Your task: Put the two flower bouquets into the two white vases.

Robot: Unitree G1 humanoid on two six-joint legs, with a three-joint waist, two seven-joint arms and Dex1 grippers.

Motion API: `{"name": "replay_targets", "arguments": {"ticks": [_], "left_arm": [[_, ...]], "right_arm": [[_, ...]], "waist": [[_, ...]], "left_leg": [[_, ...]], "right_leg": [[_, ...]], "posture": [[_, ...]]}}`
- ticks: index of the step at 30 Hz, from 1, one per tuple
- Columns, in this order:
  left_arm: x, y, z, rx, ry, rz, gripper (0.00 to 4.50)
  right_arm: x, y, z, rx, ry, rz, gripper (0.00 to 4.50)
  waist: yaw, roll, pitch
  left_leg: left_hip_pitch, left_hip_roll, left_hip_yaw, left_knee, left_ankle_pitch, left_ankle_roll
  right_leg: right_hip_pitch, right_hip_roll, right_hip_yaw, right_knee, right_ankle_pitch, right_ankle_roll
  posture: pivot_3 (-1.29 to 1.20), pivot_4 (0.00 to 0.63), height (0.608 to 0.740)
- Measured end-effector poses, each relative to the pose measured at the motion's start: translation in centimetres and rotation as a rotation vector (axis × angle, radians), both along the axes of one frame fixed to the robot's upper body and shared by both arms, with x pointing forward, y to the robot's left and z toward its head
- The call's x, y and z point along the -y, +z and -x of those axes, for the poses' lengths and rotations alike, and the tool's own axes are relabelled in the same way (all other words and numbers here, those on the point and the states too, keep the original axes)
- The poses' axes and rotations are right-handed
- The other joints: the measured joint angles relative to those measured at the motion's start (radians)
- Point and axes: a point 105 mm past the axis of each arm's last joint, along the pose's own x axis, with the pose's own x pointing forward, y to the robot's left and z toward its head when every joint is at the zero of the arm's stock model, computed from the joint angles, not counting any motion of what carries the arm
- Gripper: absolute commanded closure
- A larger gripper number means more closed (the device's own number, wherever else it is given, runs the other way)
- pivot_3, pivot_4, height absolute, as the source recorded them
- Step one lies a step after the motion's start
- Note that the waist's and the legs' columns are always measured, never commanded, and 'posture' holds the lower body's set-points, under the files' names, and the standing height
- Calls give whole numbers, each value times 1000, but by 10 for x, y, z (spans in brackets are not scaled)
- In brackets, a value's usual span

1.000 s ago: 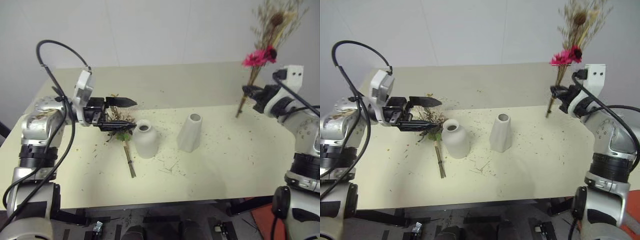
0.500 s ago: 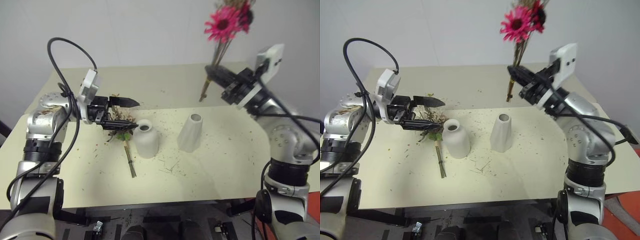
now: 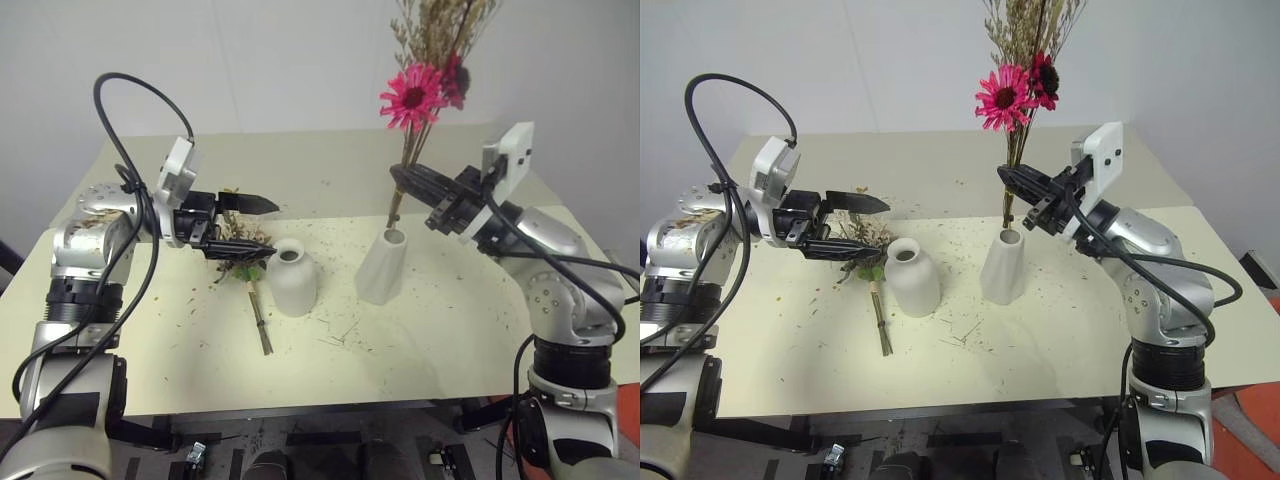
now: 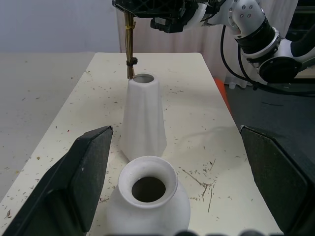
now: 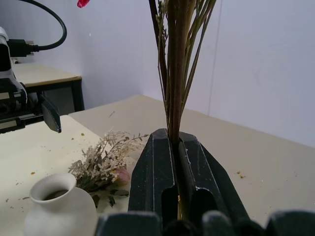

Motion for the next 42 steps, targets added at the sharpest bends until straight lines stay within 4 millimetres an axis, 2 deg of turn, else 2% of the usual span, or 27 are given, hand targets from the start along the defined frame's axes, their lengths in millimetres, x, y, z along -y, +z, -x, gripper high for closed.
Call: {"name": "replay_targets", "arguments": {"ticks": [19,30,40,42], "left_arm": [[0,0,0,-1,1,1,0],[0,0,-1,1,5,1,0],[-1,0,-1,1,8,1,0],[-1,0,-1,1,9,1,0]], "right_arm": [[3,7,-3,16,-26,-81,4445],[6,-14,5,-36,-5,-65,4445],[4,-29,4,-42,-26,-31,4445],[3,-40,0,-68,-37,-15,4445]], "waist": [[-1,0,0],[-1,0,0],[-1,0,0],[-1,0,0]], "left_leg": [[0,0,0,0,0,0],[0,0,0,0,0,0],[0,0,0,1,0,0],[0,0,0,1,0,0]], "right_leg": [[0,0,0,1,0,0],[0,0,0,2,0,0],[0,0,0,2,0,0],[0,0,0,2,0,0]], "posture": [[0,150,740],[0,150,740],[0,150,740],[0,150,740]]}}
